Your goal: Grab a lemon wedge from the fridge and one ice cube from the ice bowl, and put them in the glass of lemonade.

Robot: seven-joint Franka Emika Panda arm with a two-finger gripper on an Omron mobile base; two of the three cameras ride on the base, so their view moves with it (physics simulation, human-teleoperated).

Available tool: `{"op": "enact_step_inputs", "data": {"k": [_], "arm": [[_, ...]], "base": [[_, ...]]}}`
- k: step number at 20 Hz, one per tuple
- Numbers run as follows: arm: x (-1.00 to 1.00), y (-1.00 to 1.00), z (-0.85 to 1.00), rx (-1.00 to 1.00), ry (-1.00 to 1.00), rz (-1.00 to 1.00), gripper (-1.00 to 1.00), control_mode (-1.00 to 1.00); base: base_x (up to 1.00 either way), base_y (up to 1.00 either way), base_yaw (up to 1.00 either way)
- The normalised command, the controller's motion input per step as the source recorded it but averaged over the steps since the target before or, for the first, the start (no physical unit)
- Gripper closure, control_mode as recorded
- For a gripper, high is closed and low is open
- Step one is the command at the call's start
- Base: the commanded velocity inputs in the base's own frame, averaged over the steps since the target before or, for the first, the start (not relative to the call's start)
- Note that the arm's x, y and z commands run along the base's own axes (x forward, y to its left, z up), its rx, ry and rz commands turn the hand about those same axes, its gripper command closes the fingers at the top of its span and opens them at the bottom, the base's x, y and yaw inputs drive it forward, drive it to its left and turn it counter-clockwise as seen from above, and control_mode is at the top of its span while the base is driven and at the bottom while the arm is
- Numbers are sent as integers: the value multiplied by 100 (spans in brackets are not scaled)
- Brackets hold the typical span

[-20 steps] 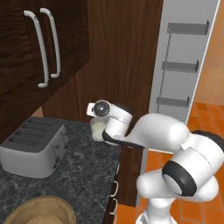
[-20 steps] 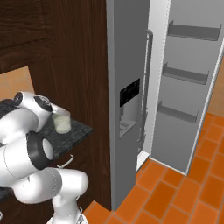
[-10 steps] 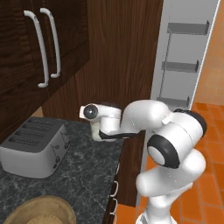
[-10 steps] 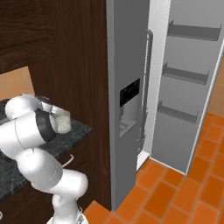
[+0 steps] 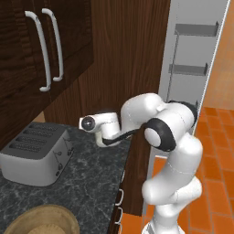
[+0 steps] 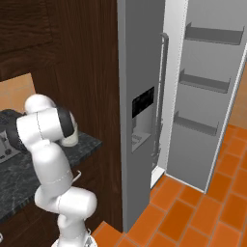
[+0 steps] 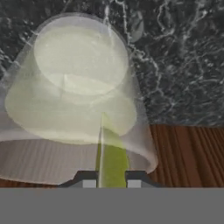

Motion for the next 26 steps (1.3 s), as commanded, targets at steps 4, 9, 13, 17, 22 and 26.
{"op": "enact_step_inputs", "data": {"k": [4,9,13,17,22,26], "arm": [[49,1,-3,-3,0,0,-100,-100],[-49,-8,37,0,0,-7,-100,-100],[-71,-10,72,0,-6,-6,-100,-100],[-81,-38,92,0,-11,-1,-100,-100],[-100,-20,51,0,-17,0,-100,-100],[-100,-19,79,0,-21,0,-100,-100]], "base": [[0,0,0],[0,0,0],[0,0,0],[0,0,0],[0,0,0],[0,0,0]]}}
